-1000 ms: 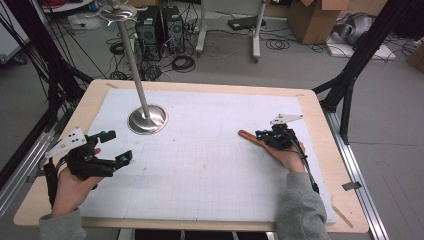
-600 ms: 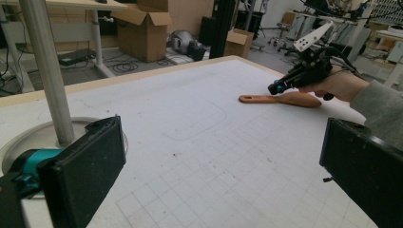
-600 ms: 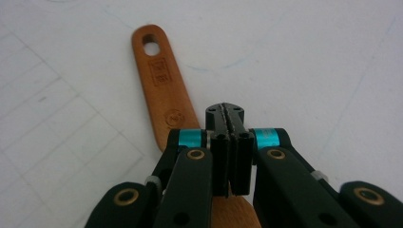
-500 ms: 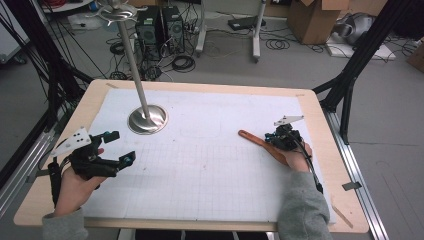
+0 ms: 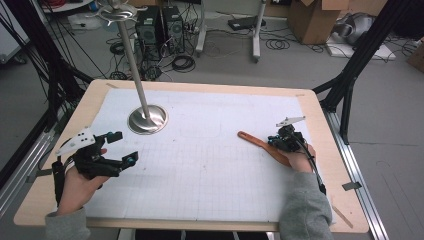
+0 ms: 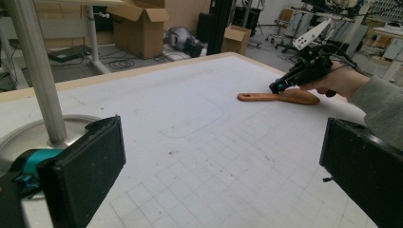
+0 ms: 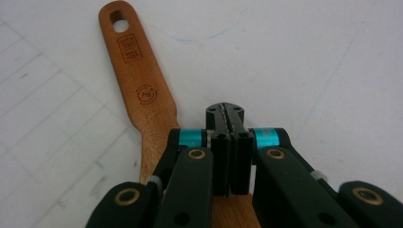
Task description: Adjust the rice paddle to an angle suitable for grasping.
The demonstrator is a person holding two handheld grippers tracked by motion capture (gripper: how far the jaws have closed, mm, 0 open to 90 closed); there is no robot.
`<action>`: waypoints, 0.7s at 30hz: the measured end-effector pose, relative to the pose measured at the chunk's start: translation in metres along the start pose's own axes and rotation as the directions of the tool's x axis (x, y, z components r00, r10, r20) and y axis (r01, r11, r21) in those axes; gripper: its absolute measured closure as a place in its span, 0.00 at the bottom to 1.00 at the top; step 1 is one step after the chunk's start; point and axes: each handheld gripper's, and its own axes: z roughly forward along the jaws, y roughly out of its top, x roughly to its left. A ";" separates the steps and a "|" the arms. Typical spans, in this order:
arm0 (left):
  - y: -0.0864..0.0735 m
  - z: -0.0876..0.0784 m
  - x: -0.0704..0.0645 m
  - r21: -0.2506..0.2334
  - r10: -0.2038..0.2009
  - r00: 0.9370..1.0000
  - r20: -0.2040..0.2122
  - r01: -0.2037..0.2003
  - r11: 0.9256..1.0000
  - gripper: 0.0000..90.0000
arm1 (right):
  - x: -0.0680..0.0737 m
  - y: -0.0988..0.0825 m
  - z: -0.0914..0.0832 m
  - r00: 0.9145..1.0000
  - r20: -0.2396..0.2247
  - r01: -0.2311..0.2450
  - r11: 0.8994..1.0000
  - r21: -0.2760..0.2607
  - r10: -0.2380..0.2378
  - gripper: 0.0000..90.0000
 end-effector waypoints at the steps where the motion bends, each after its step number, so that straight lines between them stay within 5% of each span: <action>1: 0.000 0.001 0.000 -0.001 -0.005 1.000 0.002 0.005 1.000 0.02 | 0.001 0.000 -0.001 1.000 -0.006 -0.001 1.000 0.005 0.001 1.00; 10: 0.001 0.006 0.000 0.001 -0.002 1.000 0.014 0.002 1.000 0.02 | 0.008 -0.005 -0.010 0.999 0.001 0.035 0.999 0.040 -0.036 1.00; 14: 0.001 0.008 -0.001 0.005 0.001 1.000 0.020 -0.002 1.000 0.02 | -0.005 -0.014 -0.013 1.000 0.001 -0.014 1.000 0.007 0.014 1.00; 21: 0.002 0.013 0.000 0.007 0.000 1.000 0.030 0.000 1.000 0.02 | -0.007 -0.020 -0.018 1.000 -0.015 -0.011 1.000 0.009 0.011 1.00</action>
